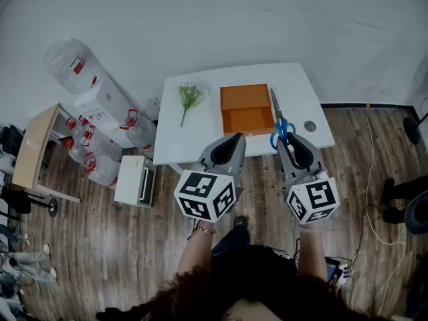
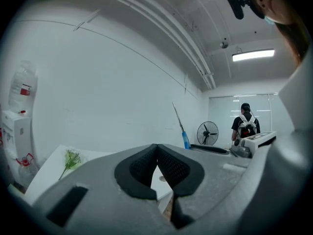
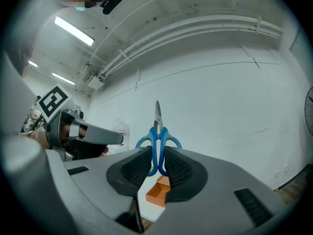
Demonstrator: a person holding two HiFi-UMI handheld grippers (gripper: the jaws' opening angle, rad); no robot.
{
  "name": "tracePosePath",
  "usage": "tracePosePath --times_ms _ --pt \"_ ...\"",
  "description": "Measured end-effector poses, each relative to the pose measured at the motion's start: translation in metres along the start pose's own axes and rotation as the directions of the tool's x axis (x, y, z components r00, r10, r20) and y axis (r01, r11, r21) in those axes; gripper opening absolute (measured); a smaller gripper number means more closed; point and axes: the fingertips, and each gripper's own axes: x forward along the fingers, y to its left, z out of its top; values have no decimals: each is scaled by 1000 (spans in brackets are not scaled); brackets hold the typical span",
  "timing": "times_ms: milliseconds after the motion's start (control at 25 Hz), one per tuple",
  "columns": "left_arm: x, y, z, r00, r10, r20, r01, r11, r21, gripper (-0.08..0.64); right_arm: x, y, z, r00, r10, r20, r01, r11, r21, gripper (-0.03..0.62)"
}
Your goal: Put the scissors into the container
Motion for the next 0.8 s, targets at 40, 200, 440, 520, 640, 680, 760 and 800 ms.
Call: tracePosePath --times_ms 40,200,440,520,640,680,760,800 --pt "5 6 3 1000 -3 4 3 1000 1 15 8 -2 0 1000 -5 -7 5 1000 -8 74" --pt "23 33 12 1000 -6 5 6 1000 10 15 37 -8 -6 999 -20 -38 19 999 -29 74" --pt "44 72 22 1000 -22 3 22 1000 3 15 80 -15 -18 995 -50 -89 46 998 -47 75" --pt "50 79 22 1000 -27 4 27 1000 -2 15 88 -18 -23 992 -59 -108 54 997 -52 75" --pt "57 86 21 999 -36 6 36 999 -11 15 96 -19 -33 989 -66 -132 59 997 -55 75" --pt "59 88 20 999 -41 3 41 999 -13 15 99 -20 -36 988 -68 -139 61 996 -58 75" --pt "67 91 19 999 -52 -2 52 999 -17 15 106 -22 -41 985 -75 -155 63 995 -77 74" --pt "71 93 19 998 -55 -2 55 998 -20 15 110 -24 -43 984 -76 -163 62 994 -89 74"
